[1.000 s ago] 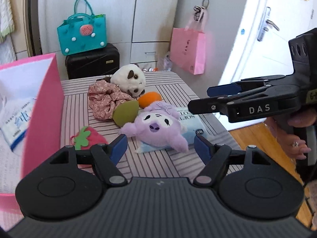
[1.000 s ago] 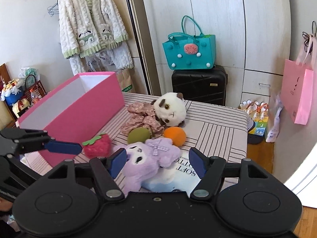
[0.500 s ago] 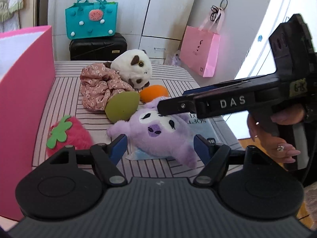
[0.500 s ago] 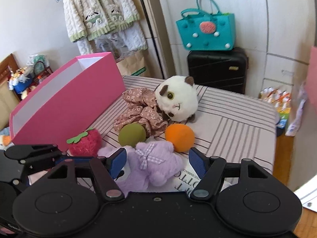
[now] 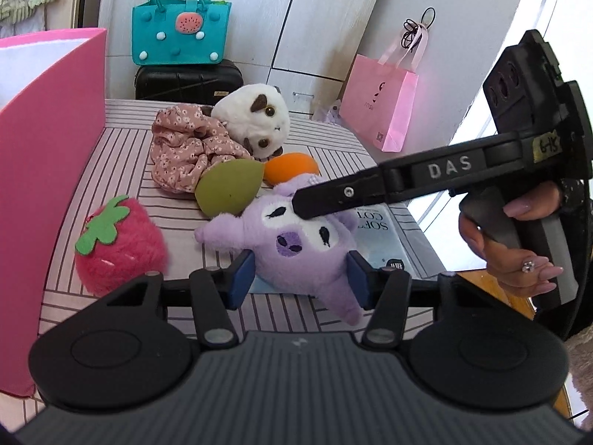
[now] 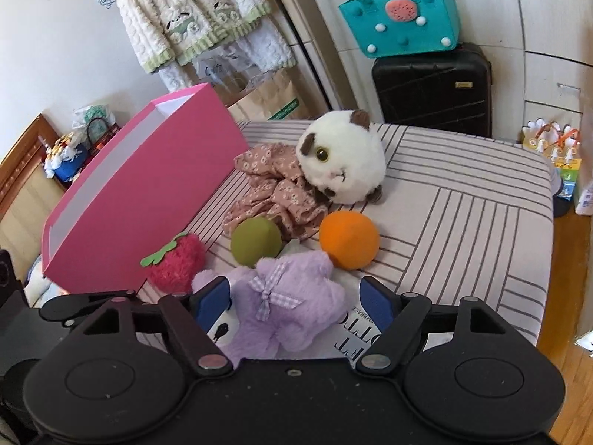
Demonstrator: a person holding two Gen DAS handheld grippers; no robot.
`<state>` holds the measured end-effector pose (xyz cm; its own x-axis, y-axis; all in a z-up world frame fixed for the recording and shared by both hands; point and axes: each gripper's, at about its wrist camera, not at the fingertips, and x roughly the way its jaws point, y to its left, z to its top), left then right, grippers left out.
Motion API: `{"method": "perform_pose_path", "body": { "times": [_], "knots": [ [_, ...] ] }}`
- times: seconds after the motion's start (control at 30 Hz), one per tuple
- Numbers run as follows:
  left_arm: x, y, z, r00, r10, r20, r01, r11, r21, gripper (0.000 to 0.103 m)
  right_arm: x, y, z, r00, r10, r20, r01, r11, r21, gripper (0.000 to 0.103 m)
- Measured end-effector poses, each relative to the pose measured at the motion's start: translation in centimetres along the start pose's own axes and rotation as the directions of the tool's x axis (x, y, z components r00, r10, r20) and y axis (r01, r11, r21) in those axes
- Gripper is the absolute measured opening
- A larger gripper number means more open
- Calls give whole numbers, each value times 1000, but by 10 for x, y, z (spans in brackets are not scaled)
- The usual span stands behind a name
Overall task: Organize soft objects
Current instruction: 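Move the left tool to the purple plush toy and grasp it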
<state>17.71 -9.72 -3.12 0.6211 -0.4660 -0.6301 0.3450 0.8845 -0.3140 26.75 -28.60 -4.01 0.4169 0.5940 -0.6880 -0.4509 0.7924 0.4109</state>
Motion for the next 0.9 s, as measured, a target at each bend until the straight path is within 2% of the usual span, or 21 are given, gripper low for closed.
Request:
{"method": "perform_pose_path", "body": {
  "times": [0.07,0.17,0.33,0.53,0.63,0.7,0.8,0.9],
  "knots": [
    [3,1,1,1000,1,-26,-1,1000,-16,56,1,0,1,999,23,-23,-23,1000,-16,74],
    [4,3,2,1000,-3,-28,1,999,-46,56,1,4,3,998,45,-52,-47,998,-40,71],
    [4,4,0,1000,-13,6,14,997,-79,50,1,6,7,997,24,-75,-29,998,-60,69],
    [7,7,-5,998,-33,48,38,993,-115,50,-1,3,4,998,17,-55,-19,999,-39,68],
    [5,4,-5,998,-23,62,30,994,-109,49,-4,5,2,999,1,-37,-2,1000,-25,60],
    [2,5,-4,997,-31,71,39,993,-114,47,-9,6,1,1000,-14,-22,14,1000,0,47],
    [-5,6,0,994,-56,90,66,991,-118,46,-18,6,2,999,-40,-6,40,999,29,42],
    [-13,5,1,992,-67,105,79,991,-113,45,-24,2,1,999,-37,-2,37,997,66,40]
  ]
}}
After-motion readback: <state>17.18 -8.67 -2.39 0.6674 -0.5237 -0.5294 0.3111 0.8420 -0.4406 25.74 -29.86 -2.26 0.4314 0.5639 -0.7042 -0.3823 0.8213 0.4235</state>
